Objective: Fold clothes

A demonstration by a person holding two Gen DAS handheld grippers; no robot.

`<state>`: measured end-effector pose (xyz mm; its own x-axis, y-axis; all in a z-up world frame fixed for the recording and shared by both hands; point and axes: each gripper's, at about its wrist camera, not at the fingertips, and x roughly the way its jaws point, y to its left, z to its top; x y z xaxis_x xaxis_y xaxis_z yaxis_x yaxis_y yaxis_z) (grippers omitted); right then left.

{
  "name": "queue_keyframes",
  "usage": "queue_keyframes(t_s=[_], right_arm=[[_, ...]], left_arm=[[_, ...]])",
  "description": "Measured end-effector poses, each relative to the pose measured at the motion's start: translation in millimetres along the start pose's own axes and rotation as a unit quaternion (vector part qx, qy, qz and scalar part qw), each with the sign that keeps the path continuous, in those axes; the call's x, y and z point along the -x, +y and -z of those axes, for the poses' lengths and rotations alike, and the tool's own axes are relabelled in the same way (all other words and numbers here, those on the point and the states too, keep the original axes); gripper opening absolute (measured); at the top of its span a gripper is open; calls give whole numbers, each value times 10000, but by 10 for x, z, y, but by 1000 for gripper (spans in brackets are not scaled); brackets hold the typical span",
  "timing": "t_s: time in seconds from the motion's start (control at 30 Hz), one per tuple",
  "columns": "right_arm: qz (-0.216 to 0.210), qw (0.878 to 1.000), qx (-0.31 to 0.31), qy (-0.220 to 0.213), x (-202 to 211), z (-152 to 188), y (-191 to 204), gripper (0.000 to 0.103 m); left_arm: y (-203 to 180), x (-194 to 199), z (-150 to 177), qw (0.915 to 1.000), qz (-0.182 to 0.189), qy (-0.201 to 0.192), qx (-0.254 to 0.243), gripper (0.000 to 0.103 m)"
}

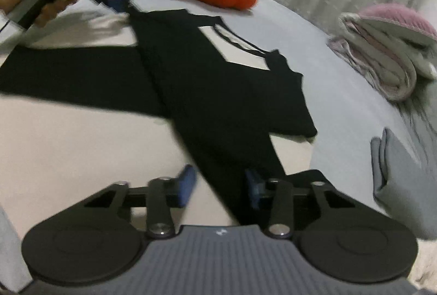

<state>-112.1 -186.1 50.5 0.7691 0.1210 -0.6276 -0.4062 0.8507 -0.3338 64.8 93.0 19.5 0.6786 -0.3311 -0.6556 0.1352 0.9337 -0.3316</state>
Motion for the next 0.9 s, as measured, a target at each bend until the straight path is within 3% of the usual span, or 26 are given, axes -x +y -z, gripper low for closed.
queue_keyframes(t_s=[0.17,0.27,0.53,0.77,0.9], right_arm=[[229,9996,123,131,-30,-3,52,4],[205,9998,69,-7,45,-61,28,4],[-336,9993,-18,170,88,-101,157,3],[-614,9946,-30,833,-129,-13,440,7],[-1117,9913,-346,597,16,-66,389,5]], left_arm=[[27,37,-19,10000,19,-29,67,17],[48,56,-31,9999,45,-44,130,17],[123,61,-42,9997,6,-6,232,16],[153,56,-34,9998,-13,17,216,16],[147,78,-37,9998,-19,5,191,16]])
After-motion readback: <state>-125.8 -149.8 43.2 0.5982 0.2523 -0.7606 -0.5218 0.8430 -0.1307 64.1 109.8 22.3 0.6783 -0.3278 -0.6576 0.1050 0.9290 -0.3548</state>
